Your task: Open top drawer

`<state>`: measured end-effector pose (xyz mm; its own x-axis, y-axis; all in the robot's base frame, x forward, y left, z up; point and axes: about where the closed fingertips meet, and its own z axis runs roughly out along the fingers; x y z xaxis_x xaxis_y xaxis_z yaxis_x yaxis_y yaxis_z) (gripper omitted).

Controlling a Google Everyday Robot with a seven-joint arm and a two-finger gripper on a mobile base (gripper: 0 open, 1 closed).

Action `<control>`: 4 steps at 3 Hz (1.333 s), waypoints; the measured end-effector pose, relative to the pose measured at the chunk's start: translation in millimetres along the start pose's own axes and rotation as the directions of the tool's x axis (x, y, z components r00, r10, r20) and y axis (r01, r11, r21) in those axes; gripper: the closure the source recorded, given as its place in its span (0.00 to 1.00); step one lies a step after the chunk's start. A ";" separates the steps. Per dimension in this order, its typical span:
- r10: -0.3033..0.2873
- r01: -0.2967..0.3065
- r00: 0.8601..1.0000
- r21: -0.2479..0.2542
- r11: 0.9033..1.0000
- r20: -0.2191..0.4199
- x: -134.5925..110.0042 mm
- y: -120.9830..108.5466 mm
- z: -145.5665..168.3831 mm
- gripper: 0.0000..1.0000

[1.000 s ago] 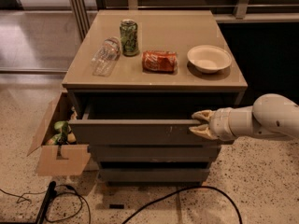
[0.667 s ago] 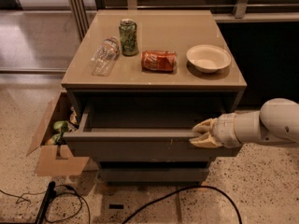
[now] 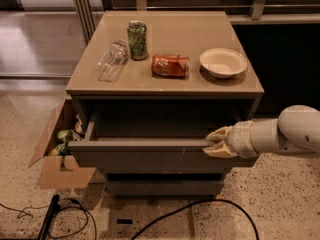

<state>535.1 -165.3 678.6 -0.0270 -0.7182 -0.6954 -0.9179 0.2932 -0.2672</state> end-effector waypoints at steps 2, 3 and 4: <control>0.000 0.000 1.000 0.000 1.000 0.000 0.0 0.0 0.0 0.27; 0.000 0.000 1.000 0.000 1.000 0.000 0.0 0.0 0.1 0.04; 0.000 0.000 1.000 0.000 1.000 0.000 0.0 0.0 0.1 1.00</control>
Offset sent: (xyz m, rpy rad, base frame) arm 0.0000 0.0000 0.0000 0.0000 0.0000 0.0000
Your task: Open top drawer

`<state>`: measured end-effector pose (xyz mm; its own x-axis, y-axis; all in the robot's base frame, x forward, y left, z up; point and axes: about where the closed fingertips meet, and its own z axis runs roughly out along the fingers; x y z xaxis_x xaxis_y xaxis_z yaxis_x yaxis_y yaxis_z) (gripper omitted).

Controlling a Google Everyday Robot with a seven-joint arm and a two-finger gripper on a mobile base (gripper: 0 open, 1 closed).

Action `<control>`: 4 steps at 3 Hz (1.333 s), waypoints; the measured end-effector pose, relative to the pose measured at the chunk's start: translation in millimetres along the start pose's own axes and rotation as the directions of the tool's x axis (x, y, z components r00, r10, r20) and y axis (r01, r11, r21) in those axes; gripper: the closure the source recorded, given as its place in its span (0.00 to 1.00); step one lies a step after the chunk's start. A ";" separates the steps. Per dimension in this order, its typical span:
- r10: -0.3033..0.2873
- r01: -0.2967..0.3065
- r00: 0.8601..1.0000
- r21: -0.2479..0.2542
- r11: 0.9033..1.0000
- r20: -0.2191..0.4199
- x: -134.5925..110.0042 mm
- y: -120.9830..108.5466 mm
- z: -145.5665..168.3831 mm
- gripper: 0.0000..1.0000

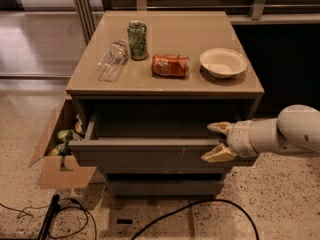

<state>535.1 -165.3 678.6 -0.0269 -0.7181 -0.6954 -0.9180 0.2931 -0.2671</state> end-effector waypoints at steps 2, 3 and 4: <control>-0.003 0.003 1.000 -0.017 1.000 0.013 18.6 36.6 -24.8 1.00; -0.003 0.003 1.000 -0.017 1.000 0.013 15.3 35.3 -28.0 1.00; -0.003 0.003 1.000 -0.017 1.000 0.014 15.0 35.2 -28.2 0.87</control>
Offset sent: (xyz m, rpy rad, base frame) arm -0.3019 -0.1563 -0.0305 0.0516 0.0655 -0.0402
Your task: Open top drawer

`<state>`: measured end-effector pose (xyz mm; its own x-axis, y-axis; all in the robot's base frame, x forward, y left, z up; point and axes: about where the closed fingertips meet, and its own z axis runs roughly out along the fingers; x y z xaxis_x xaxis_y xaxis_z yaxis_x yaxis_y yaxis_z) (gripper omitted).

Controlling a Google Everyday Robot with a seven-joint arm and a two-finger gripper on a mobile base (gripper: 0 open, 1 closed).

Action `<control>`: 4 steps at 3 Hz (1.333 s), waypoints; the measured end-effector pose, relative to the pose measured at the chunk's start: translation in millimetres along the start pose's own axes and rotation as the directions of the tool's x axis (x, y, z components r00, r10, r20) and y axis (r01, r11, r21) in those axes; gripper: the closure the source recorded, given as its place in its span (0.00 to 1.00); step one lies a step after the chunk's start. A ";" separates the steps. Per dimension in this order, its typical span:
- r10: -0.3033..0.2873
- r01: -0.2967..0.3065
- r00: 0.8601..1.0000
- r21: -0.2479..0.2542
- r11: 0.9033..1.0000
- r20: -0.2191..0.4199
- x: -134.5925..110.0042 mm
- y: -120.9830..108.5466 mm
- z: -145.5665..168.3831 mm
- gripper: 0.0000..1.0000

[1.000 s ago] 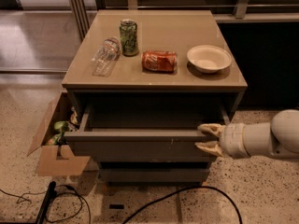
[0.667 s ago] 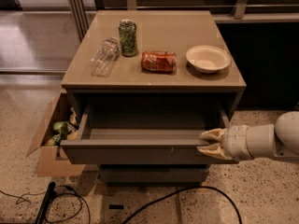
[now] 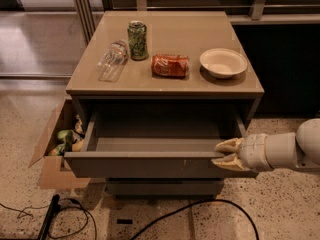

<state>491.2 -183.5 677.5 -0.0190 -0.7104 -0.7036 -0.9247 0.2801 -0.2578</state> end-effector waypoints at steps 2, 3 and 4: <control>0.000 0.000 1.000 0.000 1.000 0.000 0.0 0.0 0.0 0.40; 0.000 0.000 1.000 0.000 1.000 0.000 0.0 0.0 0.0 0.17; 0.000 0.000 1.000 0.000 1.000 0.000 0.0 0.0 0.1 0.09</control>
Offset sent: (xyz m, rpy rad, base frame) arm 0.0000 0.0000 0.0000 0.0000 0.0000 0.0000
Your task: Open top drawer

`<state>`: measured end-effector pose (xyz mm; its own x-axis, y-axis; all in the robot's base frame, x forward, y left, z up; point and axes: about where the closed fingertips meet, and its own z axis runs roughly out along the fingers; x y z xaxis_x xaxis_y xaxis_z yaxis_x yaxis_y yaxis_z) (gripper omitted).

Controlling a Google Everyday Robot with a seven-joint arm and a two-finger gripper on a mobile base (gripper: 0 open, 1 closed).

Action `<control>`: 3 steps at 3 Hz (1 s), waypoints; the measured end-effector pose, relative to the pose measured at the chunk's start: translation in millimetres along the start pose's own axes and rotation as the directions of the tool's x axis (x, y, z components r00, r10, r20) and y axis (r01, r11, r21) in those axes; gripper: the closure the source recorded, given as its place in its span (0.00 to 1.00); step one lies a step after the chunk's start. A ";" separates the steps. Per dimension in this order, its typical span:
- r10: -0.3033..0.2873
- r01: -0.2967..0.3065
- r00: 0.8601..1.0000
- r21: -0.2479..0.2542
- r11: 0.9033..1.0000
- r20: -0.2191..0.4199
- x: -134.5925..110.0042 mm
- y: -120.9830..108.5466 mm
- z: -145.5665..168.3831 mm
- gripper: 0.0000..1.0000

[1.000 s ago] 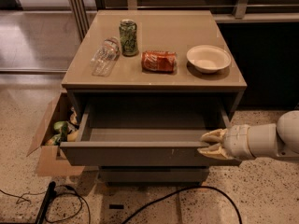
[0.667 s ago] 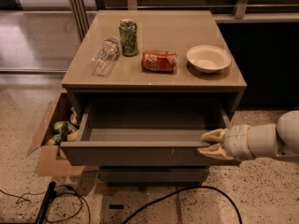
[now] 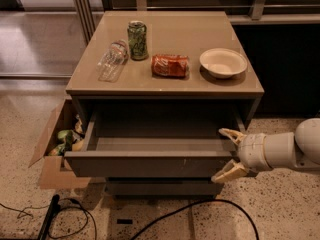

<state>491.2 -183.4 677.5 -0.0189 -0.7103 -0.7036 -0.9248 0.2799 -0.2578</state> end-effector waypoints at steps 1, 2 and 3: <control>-0.011 0.011 1.000 -0.020 1.000 0.012 4.0 17.3 -5.0 0.32; -0.037 0.039 0.999 -0.044 0.998 0.030 4.4 56.9 -18.0 0.55; -0.038 0.039 0.999 -0.054 0.998 0.026 12.4 84.0 -27.7 0.79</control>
Offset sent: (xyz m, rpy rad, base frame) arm -0.2219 -0.0712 -0.0531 0.0054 0.0568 -0.0008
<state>402.7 -186.6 665.5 0.0260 -0.7037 -0.7100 -0.9440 0.2164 -0.2491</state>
